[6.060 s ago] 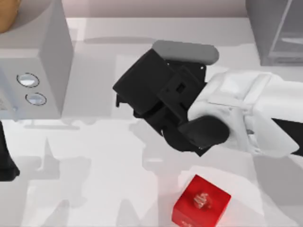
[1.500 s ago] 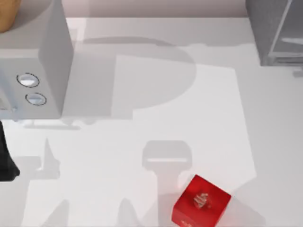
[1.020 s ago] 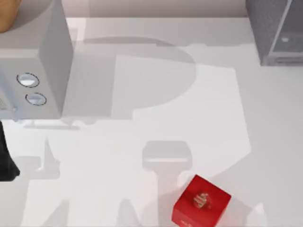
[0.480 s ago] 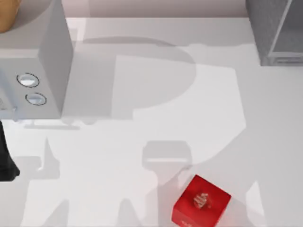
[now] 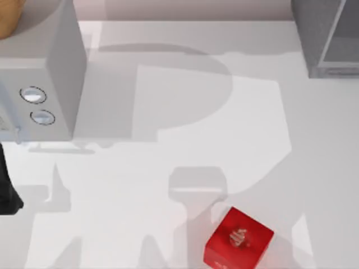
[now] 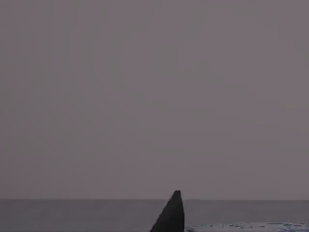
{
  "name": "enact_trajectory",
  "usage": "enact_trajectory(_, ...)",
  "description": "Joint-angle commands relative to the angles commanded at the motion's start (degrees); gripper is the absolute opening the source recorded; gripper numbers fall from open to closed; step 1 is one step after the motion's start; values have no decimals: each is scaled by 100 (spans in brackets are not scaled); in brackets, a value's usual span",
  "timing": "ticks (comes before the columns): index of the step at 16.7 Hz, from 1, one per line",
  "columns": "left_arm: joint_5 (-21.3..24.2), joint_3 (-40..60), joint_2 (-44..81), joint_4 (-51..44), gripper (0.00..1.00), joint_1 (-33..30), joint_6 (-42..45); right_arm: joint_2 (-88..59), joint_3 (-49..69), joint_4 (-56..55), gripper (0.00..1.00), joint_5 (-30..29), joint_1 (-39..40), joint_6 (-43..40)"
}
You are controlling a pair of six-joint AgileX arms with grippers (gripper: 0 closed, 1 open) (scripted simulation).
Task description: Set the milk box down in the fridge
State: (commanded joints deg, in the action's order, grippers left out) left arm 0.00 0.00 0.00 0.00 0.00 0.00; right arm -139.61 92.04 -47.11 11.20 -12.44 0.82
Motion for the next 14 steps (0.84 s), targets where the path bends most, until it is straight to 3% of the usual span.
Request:
enact_trajectory(8,0,0,0,0,100,0,0,0,0,0,98,0,0,0)
enact_trajectory(14,0,0,0,0,100,0,0,0,0,0,100,0,0,0)
